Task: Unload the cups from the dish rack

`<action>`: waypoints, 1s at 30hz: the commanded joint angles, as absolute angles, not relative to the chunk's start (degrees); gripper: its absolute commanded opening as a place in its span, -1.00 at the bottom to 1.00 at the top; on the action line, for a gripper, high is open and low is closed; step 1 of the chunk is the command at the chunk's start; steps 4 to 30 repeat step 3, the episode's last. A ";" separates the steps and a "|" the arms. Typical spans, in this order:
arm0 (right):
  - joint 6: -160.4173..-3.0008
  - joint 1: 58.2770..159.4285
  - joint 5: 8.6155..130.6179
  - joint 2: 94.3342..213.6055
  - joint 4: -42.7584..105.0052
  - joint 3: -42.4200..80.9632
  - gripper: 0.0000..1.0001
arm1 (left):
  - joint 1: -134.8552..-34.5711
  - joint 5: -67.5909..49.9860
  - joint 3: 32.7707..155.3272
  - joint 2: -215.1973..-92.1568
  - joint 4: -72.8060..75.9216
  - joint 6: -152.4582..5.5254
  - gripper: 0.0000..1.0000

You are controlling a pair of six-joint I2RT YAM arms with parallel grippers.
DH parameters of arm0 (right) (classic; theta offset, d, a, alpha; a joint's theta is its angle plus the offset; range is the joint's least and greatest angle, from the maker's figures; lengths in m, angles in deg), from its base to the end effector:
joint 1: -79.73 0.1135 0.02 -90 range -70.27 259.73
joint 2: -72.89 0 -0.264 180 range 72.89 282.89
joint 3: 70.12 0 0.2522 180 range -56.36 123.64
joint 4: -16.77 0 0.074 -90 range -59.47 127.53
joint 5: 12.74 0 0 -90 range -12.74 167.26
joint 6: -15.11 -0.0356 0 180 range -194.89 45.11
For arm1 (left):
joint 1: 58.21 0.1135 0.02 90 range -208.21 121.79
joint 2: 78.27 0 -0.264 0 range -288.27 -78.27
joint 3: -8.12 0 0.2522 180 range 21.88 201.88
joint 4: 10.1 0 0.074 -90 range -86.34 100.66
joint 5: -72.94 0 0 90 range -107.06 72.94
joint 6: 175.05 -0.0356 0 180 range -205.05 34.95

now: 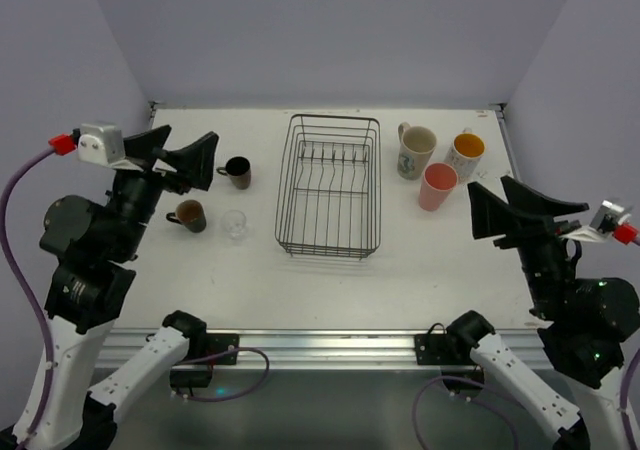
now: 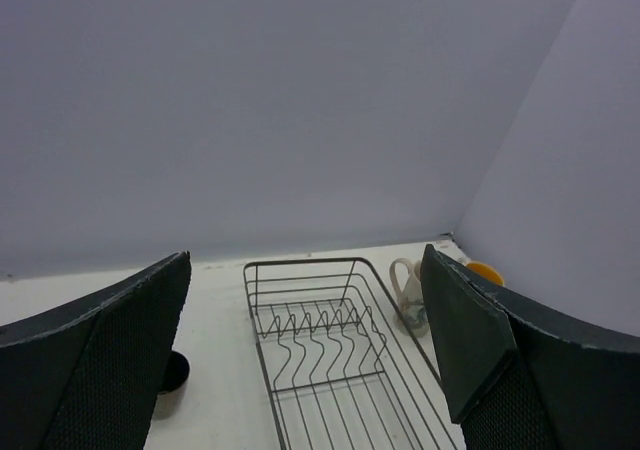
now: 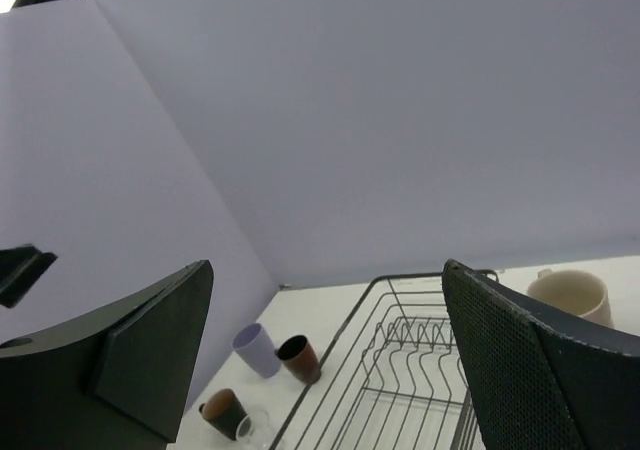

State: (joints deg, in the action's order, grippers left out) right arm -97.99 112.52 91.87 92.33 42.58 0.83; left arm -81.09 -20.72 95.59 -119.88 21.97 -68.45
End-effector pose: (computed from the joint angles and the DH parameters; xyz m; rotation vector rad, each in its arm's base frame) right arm 0.0265 0.0064 0.4458 0.1358 1.1589 0.7230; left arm 0.0973 -0.0386 0.4959 0.0190 1.3505 -0.5406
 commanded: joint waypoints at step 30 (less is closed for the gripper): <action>-97.04 112.68 96.16 95.21 44.06 -0.56 0.98 | -80.63 -24.69 91.05 -118.70 19.39 -69.58 1.00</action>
